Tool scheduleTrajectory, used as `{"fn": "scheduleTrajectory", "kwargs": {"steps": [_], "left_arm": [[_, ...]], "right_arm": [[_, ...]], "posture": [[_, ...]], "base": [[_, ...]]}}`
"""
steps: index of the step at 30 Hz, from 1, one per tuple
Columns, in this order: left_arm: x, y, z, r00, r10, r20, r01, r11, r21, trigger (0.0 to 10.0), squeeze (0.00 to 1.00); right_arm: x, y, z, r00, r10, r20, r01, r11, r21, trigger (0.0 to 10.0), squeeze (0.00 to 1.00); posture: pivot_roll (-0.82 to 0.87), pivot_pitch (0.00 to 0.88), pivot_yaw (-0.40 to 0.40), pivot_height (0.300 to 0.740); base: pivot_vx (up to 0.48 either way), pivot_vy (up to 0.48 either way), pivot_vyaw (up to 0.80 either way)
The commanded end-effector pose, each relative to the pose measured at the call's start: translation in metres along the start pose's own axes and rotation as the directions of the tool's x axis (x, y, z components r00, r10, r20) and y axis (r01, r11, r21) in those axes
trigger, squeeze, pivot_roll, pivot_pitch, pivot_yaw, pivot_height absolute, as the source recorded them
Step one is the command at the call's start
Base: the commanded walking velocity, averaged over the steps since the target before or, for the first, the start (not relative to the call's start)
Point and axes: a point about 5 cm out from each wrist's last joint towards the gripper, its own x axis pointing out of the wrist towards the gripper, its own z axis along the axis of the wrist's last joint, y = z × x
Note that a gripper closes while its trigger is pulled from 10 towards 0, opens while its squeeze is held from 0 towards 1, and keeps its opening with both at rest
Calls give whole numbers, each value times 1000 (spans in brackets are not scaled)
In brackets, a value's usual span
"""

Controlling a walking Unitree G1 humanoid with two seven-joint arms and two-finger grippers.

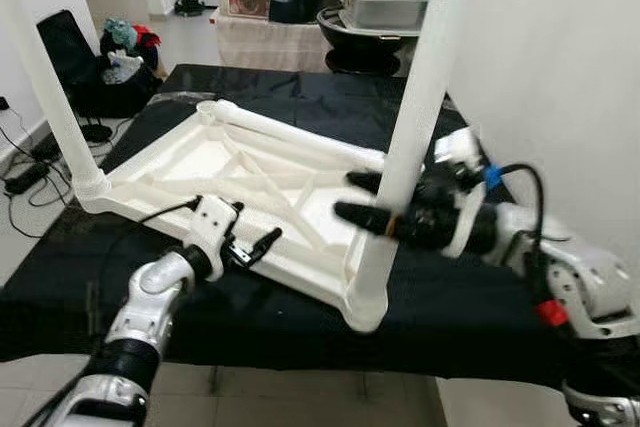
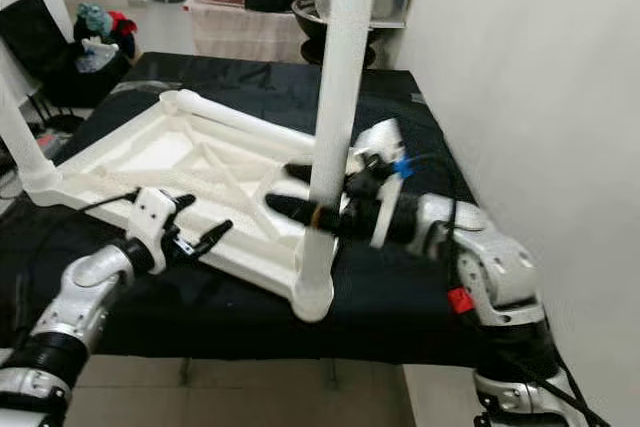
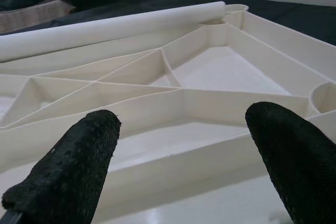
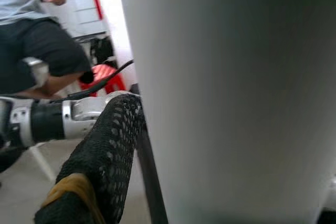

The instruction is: Building children table

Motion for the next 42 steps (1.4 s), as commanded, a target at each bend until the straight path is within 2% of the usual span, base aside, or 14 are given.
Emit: {"fn": "scheduleTrajectory", "kwargs": {"steps": [1,4,5,7,12,22,23,24,26,30,31,35,36,42], "left_arm": [[-3,1,-3,1000,1,-15,-1,1000,-1,10000,0],[-4,-1,-6,1000,-7,-20,7,1000,-2,10000,0],[-4,-1,-6,1000,-8,-21,8,1000,-1,10000,0],[-4,-1,-5,1000,-9,-21,9,1000,2,10000,0],[-3,0,-5,1000,-10,-22,10,1000,6,10000,0],[-3,0,-6,1000,-9,-26,9,1000,7,10000,0],[-3,0,-6,1000,-9,-26,9,1000,7,10000,0],[-3,-1,-6,1000,-9,-24,9,1000,5,10000,0],[-3,-1,-6,1000,-9,-24,9,1000,5,10000,0],[0,-2,-5,1000,-12,-17,12,1000,-1,10000,0],[1,-3,-4,1000,-14,-14,14,1000,-3,10000,0],[2,-4,-1,1000,-30,8,30,999,-19,10000,0],[2,-5,-1,999,-34,13,34,999,-23,10000,0],[-1,-16,0,990,-132,39,134,990,-41,10000,0]], "right_arm": [[3,5,6,998,55,10,-55,998,-15,10000,0],[6,-3,-5,1000,-8,-30,8,1000,2,10000,0],[6,-15,-9,995,-95,-40,95,995,13,2824,0],[2,-36,-15,962,-267,-58,270,962,47,0,0],[-13,-67,-26,823,-558,-107,567,817,106,0,0],[-68,-85,-45,214,-971,-103,968,197,153,0,0],[-68,-85,-45,214,-971,-103,968,197,153,0,0],[-55,-76,-48,246,-962,-118,962,226,155,8275,0],[-55,-76,-48,246,-962,-118,962,226,155,8275,0],[0,-45,-28,549,-835,44,816,546,189,10000,0],[5,-42,-24,592,-802,78,777,594,207,10000,1000],[7,-41,-8,716,-687,127,662,725,191,10000,863],[7,-41,-5,732,-669,130,646,742,179,10000,0],[-1,-30,7,902,-415,117,416,909,12,10000,0]], "posture": [[66,0,-68,740],[66,0,-67,740],[65,0,-62,740],[62,0,-60,740],[54,0,-56,740],[46,0,-54,740],[46,0,-54,740],[41,0,-51,740],[41,0,-51,740],[35,0,-46,740],[35,0,-48,740],[40,0,-52,740],[40,0,-52,740],[46,0,-54,740]], "base": [[0,0,0],[0,0,0],[0,0,0],[0,0,0],[0,0,0],[0,0,0],[0,0,0],[0,0,0],[0,0,0],[0,0,0],[0,0,0],[0,0,0],[0,0,0],[0,0,0]]}}
